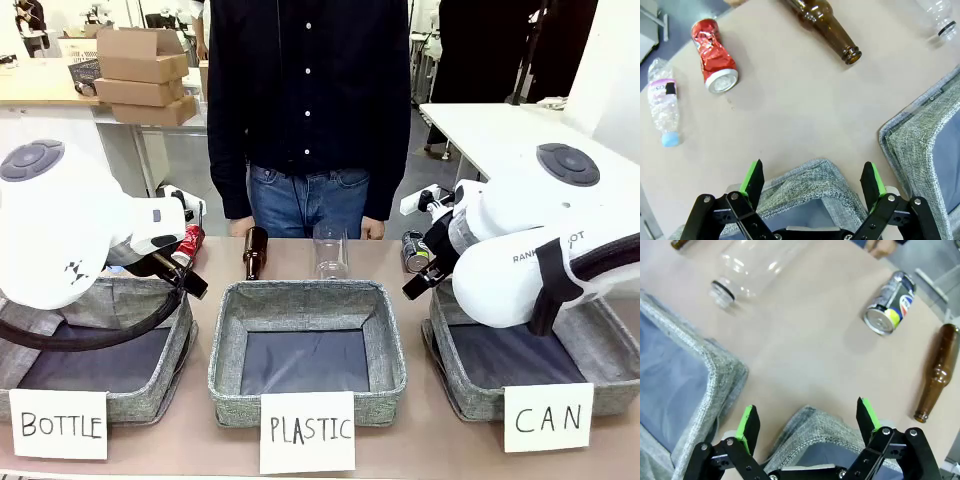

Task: Sort the can waste into the basket.
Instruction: Pick up the can waste from the table and place it in the right Fabric basket.

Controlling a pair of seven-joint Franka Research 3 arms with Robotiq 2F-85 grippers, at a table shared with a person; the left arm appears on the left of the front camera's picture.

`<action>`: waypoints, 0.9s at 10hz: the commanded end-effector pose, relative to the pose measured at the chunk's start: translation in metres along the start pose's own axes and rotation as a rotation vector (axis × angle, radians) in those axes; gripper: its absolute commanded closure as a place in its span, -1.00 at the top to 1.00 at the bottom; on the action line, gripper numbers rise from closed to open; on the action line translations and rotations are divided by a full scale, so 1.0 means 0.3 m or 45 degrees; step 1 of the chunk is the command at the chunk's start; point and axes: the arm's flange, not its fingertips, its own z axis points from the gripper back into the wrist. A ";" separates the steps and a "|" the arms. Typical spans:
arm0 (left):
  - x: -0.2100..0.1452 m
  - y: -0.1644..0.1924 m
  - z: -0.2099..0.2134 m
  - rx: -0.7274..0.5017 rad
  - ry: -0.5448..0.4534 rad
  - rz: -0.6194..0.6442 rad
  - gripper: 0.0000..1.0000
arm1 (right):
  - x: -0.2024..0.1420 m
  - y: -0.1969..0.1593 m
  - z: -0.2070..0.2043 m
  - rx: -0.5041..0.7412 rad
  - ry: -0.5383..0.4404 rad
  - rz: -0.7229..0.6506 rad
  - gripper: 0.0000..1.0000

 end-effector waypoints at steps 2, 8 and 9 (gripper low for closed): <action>0.000 0.000 0.000 0.000 0.000 0.000 1.00 | 0.000 0.000 0.000 0.000 0.000 0.000 1.00; 0.000 0.000 0.000 0.000 0.000 0.000 1.00 | 0.000 0.000 0.000 0.000 0.000 0.000 1.00; 0.000 0.000 0.000 0.000 0.000 0.000 1.00 | 0.000 0.000 0.000 0.000 0.000 0.000 1.00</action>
